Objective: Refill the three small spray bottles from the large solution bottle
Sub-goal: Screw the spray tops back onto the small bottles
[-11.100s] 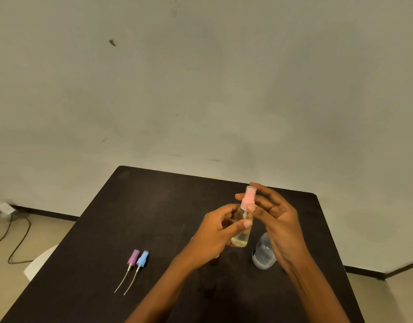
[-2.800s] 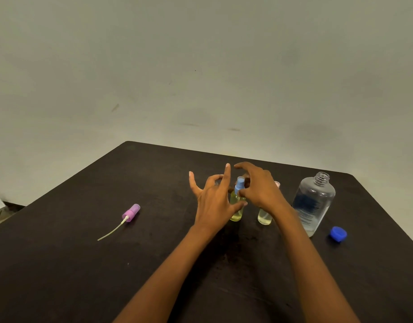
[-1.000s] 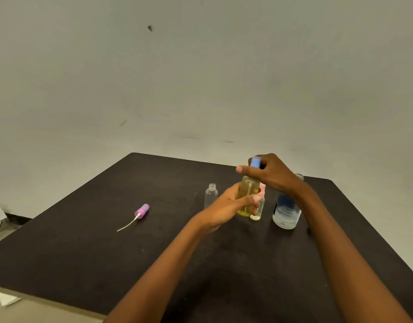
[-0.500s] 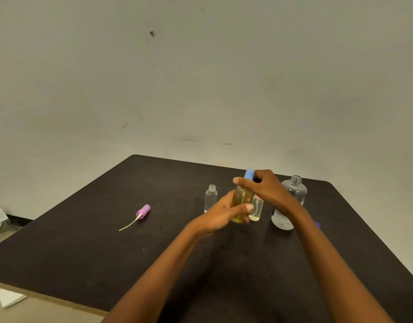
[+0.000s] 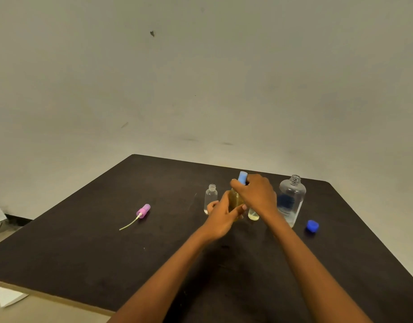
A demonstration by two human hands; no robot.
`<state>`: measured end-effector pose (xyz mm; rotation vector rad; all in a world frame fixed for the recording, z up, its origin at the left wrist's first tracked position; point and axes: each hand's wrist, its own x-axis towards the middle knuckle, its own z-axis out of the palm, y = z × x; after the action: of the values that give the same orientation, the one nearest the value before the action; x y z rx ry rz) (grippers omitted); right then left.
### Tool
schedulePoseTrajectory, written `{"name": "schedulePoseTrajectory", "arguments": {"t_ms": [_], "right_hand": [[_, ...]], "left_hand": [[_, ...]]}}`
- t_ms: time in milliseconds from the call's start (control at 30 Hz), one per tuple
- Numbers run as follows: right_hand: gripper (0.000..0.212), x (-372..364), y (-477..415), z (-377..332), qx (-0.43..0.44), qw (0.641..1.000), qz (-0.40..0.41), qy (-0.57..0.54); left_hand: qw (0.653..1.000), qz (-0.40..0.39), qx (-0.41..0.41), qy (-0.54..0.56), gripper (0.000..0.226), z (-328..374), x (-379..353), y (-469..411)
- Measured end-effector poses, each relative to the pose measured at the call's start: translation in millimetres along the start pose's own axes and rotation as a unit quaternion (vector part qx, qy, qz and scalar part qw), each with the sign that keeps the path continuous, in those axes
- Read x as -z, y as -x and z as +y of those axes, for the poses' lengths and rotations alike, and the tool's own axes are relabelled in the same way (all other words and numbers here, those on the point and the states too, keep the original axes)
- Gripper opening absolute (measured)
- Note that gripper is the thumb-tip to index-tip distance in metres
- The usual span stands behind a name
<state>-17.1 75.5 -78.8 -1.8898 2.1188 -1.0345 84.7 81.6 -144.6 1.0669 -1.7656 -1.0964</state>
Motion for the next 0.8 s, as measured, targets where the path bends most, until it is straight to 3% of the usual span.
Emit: {"name": "schedulePoseTrajectory", "arguments": {"t_ms": [100,233,267,333,433,600,700,800], "right_hand": [[0.037,2,-8,5,-0.007,0.999,-0.051,0.017],[0.030,-1,-17,4,0.008,0.999,-0.051,0.009],[0.025,-3,-19,4,0.012,0.999,-0.050,0.017],[0.020,-9,-22,6,0.002,0.998,-0.061,0.032],[0.018,-21,-23,11,-0.004,0.997,-0.073,0.035],[0.015,-37,-25,19,-0.008,0.997,-0.069,0.040],[0.021,-41,-28,20,-0.012,0.997,-0.064,0.046],[0.021,-42,-31,21,-0.006,0.997,-0.057,0.053]], "left_hand": [[0.998,0.016,-0.002,-0.066,0.041,-1,4,-6],[0.996,0.055,-0.008,-0.071,0.078,-1,23,-12],[0.995,0.081,-0.008,-0.062,0.076,-4,31,-11],[0.987,0.152,-0.003,-0.055,0.050,-15,54,-9],[0.956,0.240,0.042,-0.161,0.026,-30,95,-4],[0.870,0.213,0.223,-0.385,0.040,-49,151,8],[0.857,0.189,0.268,-0.398,0.043,-63,163,12],[0.861,0.185,0.278,-0.384,0.029,-79,166,13]]}}
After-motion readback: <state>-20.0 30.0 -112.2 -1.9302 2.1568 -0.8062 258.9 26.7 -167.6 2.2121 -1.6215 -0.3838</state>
